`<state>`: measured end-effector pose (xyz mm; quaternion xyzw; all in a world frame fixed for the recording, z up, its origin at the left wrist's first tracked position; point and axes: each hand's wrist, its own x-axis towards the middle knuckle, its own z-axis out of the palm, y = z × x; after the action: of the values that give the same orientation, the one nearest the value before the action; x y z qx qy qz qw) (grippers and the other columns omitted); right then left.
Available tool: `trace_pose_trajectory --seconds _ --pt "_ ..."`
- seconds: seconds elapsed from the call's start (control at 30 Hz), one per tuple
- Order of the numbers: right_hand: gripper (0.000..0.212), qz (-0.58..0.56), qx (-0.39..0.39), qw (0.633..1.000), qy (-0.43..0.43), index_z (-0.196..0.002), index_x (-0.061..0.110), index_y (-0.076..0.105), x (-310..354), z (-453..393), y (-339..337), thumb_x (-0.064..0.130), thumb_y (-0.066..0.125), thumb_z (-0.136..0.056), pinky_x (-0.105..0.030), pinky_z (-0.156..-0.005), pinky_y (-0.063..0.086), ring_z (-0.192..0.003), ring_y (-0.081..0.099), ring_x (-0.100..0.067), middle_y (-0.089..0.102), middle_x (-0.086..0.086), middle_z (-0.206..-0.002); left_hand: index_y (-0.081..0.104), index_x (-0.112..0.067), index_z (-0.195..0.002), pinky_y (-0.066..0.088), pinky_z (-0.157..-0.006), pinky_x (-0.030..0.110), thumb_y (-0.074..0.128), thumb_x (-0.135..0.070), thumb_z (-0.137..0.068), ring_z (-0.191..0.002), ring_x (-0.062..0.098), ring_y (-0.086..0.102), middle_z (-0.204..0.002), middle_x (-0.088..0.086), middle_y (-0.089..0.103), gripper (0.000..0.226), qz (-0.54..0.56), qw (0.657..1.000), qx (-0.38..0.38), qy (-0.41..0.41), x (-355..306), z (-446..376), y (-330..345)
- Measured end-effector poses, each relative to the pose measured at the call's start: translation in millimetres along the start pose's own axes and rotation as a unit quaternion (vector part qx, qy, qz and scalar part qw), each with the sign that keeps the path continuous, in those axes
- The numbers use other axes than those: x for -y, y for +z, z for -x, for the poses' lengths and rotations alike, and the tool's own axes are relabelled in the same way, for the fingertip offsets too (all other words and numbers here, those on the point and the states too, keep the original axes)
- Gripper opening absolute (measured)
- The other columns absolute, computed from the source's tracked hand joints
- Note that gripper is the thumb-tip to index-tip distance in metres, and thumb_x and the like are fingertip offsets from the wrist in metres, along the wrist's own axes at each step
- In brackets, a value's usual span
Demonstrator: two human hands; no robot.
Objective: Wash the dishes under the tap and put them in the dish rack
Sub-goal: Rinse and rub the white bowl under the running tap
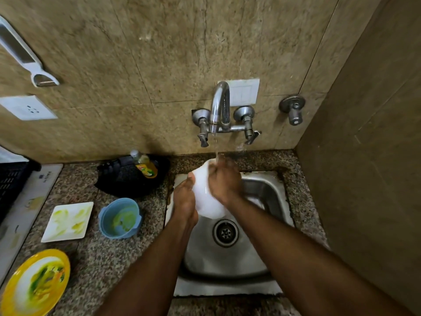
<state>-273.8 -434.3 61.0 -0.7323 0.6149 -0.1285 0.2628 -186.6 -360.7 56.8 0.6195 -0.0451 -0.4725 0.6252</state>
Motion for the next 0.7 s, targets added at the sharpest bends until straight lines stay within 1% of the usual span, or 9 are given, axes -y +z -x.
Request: trace_pose_trajectory --seconds 0.07,0.13,0.23,0.3,0.37,0.47,0.57,0.63,0.7 --pt "0.074 0.009 -0.017 0.998 -0.063 -0.153 0.016 0.039 0.8 18.1 9.7 0.055 0.01 -0.097 -0.051 -0.119 0.032 -0.144 0.037 -0.036 0.04 -0.016 -0.157 0.068 -0.01 -0.083 0.053 -0.059 0.023 0.055 -0.023 -0.105 -0.078 0.021 0.071 -0.079 0.006 0.073 0.029 -0.013 1.0 -0.013 0.01 -4.2 0.9 2.7" --pt "0.069 -0.051 -0.009 0.998 -0.047 -0.152 0.021 0.041 0.2 12.7 3.1 0.055 0.013 -0.099 -0.045 -0.115 0.036 -0.141 0.041 -0.031 0.042 -0.013 -0.157 0.07 -0.012 -0.078 0.055 -0.062 0.026 0.059 -0.024 -0.103 -0.074 0.021 0.071 -0.073 -0.001 0.076 0.031 -0.035 0.999 0.0 0.02 -5.8 3.6 1.3" --pt "0.042 -0.084 0.073 0.992 0.064 -0.139 0.013 0.053 -17.6 -23.8 -4.6 0.034 0.035 -0.108 -0.038 -0.097 0.05 -0.12 0.06 -0.031 0.059 -0.017 -0.139 0.079 -0.011 -0.083 0.06 -0.086 0.049 0.07 -0.034 -0.096 -0.092 0.034 0.074 -0.094 0.01 0.079 0.028 -0.025 0.999 0.022 0.022 -2.7 5.3 -6.8" --pt "0.057 -0.154 0.129 0.962 0.182 -0.131 0.01 0.06 -28.5 -38.3 -10.8 0.055 0.046 -0.099 -0.042 -0.101 0.051 -0.116 0.063 -0.035 0.065 -0.018 -0.13 0.079 -0.009 -0.107 0.053 -0.097 0.066 0.075 -0.044 -0.087 -0.111 0.044 0.069 -0.116 0.019 0.075 0.04 0.004 0.999 0.046 0.011 0.2 5.1 -11.1" --pt "0.066 -0.257 0.115 0.934 0.219 -0.119 0.011 0.066 -32.3 -37.3 -15.9 0.069 0.046 -0.095 -0.04 -0.097 0.051 -0.108 0.064 -0.033 0.067 -0.016 -0.119 0.074 -0.006 -0.117 0.052 -0.096 0.067 0.073 -0.041 -0.09 -0.113 0.044 0.069 -0.121 0.019 0.073 0.044 0.029 0.999 0.045 0.004 -1.8 7.1 -11.7" --pt "0.063 -0.206 0.029 0.966 0.156 -0.115 0.008 0.072 -35.2 -37.5 -15.4 0.061 0.043 -0.101 -0.04 -0.096 0.051 -0.108 0.065 -0.035 0.07 -0.016 -0.118 0.073 -0.011 -0.104 0.058 -0.087 0.05 0.061 -0.029 -0.099 -0.103 0.037 0.07 -0.112 0.011 0.076 0.023 -0.007 1.0 0.011 -0.015 -11.9 8.5 -8.9" --pt "0.064 -0.108 -0.024 0.992 0.065 -0.106 0.015 0.077 -29.9 -28.7 -22.1 0.065 0.036 -0.096 -0.041 -0.091 0.053 -0.098 0.066 -0.032 0.075 -0.011 -0.107 0.062 -0.013 -0.079 0.045 -0.062 0.031 0.055 -0.024 -0.092 -0.076 0.028 0.059 -0.085 0.011 0.063 0.018 -0.105 0.994 -0.017 -0.015 -24.9 4.4 -8.7" --pt "0.062 -0.032 -0.037 0.999 -0.018 -0.099 0.016 0.077 -27.9 -29.1 -24.9 0.062 0.036 -0.096 -0.038 -0.084 0.053 -0.09 0.067 -0.032 0.075 -0.01 -0.097 0.067 -0.005 -0.077 0.043 -0.062 0.033 0.062 -0.028 -0.089 -0.072 0.026 0.059 -0.079 0.012 0.064 0.026 -0.161 0.987 0.005 0.001 -30.4 -1.4 -8.4" --pt "0.057 0.003 -0.038 0.996 -0.085 -0.091 0.016 0.076 -25.0 -32.5 -28.9 0.058 0.038 -0.099 -0.036 -0.08 0.051 -0.083 0.066 -0.03 0.074 -0.009 -0.089 0.078 -0.004 -0.09 0.055 -0.07 0.039 0.073 -0.041 -0.085 -0.081 0.027 0.071 -0.091 0.01 0.077 0.038 -0.189 0.981 0.046 0.015 -33.6 -3.2 -2.1"
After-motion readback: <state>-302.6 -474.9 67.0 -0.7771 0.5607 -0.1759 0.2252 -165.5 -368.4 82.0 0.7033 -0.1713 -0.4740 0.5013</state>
